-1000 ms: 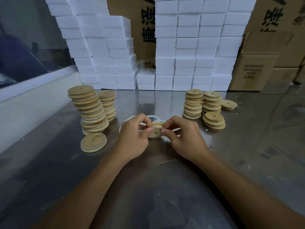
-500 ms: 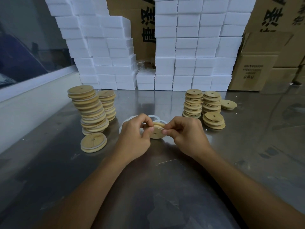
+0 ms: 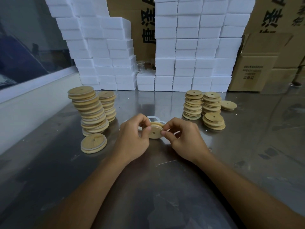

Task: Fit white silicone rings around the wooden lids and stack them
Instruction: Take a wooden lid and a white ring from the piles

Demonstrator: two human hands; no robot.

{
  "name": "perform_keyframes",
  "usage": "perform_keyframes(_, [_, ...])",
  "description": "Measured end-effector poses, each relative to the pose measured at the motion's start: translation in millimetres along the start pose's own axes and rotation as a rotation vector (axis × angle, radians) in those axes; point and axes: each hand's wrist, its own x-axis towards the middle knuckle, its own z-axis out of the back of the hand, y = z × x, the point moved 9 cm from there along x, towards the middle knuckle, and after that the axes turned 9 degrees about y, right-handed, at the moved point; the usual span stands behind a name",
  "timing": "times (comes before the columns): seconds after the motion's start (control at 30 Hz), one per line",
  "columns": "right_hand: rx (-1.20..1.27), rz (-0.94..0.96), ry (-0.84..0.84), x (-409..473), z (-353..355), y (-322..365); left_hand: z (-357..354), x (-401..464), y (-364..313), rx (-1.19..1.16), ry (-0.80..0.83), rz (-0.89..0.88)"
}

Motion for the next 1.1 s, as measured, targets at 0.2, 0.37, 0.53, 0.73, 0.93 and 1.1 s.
perform_keyframes(0.2, [-0.098, 0.141, -0.011, 0, 1, 18, 0, -2, -18, 0.090, 0.019, -0.120])
perform_keyframes(0.37, [-0.092, 0.149, -0.025, -1, -1, 19, -2, -1, -17, 0.107, 0.018, -0.106])
perform_keyframes(0.53, [-0.045, 0.064, -0.028, 0, -3, 7, 1, 0, -9, 0.073, -0.010, -0.048])
perform_keyframes(0.73, [0.017, -0.005, -0.035, 2, -2, -3, 3, 0, -3, 0.040, -0.026, -0.012])
perform_keyframes(0.93, [0.022, -0.027, -0.024, 2, -4, -5, 2, 1, -1, 0.054, -0.028, 0.001])
perform_keyframes(1.1, [0.044, -0.020, -0.007, 3, -6, -5, 2, 2, -2, 0.096, -0.042, -0.035])
